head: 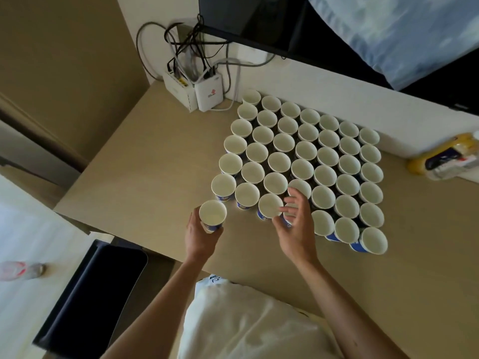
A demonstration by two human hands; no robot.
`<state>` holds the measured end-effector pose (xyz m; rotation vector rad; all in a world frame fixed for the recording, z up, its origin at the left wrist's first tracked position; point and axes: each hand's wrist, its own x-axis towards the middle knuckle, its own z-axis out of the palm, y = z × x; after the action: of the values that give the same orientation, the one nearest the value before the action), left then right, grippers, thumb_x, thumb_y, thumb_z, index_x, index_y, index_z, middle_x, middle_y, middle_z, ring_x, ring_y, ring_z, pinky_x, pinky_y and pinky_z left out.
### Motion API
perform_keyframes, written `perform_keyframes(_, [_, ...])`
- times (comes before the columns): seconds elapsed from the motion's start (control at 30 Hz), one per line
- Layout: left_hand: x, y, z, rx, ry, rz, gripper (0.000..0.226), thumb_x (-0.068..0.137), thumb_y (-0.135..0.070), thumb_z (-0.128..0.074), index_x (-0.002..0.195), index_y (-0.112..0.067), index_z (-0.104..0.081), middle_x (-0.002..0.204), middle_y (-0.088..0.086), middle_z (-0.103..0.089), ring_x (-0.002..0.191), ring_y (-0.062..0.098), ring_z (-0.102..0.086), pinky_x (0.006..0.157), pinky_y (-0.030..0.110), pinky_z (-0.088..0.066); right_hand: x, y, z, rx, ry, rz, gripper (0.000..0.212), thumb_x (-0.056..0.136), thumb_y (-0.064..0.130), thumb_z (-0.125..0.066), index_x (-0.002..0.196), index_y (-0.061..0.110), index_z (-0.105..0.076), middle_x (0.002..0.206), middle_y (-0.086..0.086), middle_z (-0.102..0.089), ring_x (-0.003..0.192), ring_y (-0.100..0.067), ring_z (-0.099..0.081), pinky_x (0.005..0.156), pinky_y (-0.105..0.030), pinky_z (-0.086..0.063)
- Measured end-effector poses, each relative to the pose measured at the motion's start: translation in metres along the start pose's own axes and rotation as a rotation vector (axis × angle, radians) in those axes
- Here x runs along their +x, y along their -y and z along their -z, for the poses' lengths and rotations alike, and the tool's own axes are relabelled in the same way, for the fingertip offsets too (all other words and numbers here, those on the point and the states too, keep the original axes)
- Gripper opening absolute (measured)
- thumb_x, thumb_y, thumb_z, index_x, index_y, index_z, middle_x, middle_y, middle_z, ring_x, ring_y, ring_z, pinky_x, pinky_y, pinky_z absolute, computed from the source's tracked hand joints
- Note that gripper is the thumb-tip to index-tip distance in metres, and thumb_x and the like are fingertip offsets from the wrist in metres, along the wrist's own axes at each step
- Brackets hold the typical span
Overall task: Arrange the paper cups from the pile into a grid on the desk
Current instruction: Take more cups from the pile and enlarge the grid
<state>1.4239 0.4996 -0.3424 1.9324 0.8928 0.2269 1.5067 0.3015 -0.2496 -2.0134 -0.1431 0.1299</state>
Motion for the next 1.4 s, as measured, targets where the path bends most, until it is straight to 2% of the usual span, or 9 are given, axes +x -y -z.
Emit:
perform_keyframes(0.4, [0.015,0.011,-0.014,0.033,0.011,-0.039,0.062,0.069,-0.008,-0.084,0.123,-0.011,-0.054,0.114,0.008,-0.066,0.104,0.034,-0.06,0.076,0.037,-0.048,-0.011,-0.01,0.004,-0.053,-0.024,-0.039,0.067,0.085,-0.002,-0.068,0.142,0.022,-0.042,0.119,0.002,-0.058,0.094,-0.012,-0.065,0.089,-0.038,-0.055])
perform_keyframes(0.6, [0.02,0.011,-0.016,0.055,0.014,-0.03,0.062,0.069,-0.009,-0.084,0.124,-0.011,-0.054,0.113,0.009,-0.066,0.102,0.034,-0.06,0.075,0.032,-0.043,-0.012,-0.015,0.007,-0.063,-0.024,-0.068,0.066,0.084,-0.002,-0.069,0.141,0.022,-0.043,0.117,0.005,-0.058,0.09,-0.013,-0.066,0.088,-0.043,-0.056])
perform_keyframes(0.93, [0.021,0.007,-0.017,0.019,0.01,-0.049,0.067,0.067,-0.006,-0.085,0.125,-0.013,-0.053,0.115,0.006,-0.066,0.102,0.032,-0.061,0.076,0.029,-0.041,-0.019,-0.02,0.012,-0.071,-0.013,-0.103,0.063,0.085,0.001,-0.07,0.139,0.022,-0.045,0.115,0.01,-0.057,0.089,-0.012,-0.067,0.089,-0.043,-0.056])
perform_keyframes(1.17, [0.016,0.01,-0.009,0.022,0.072,-0.063,0.082,0.06,-0.003,-0.087,0.13,-0.013,-0.048,0.122,0.004,-0.06,0.106,0.027,-0.059,0.079,0.029,-0.041,-0.023,-0.026,0.016,-0.057,-0.023,-0.142,0.061,0.085,0.001,-0.07,0.137,0.022,-0.045,0.114,0.007,-0.058,0.09,-0.012,-0.067,0.088,-0.037,-0.055])
perform_keyframes(1.4, [-0.003,0.021,0.023,0.076,0.12,-0.041,0.101,0.061,-0.007,-0.091,0.146,-0.014,-0.037,0.139,0.004,-0.051,0.12,0.025,-0.054,0.097,0.041,-0.046,-0.029,-0.03,0.017,-0.001,-0.057,-0.195,0.063,0.086,0.0,-0.071,0.139,0.022,-0.045,0.112,0.008,-0.059,0.094,-0.011,-0.067,0.083,-0.02,-0.049])
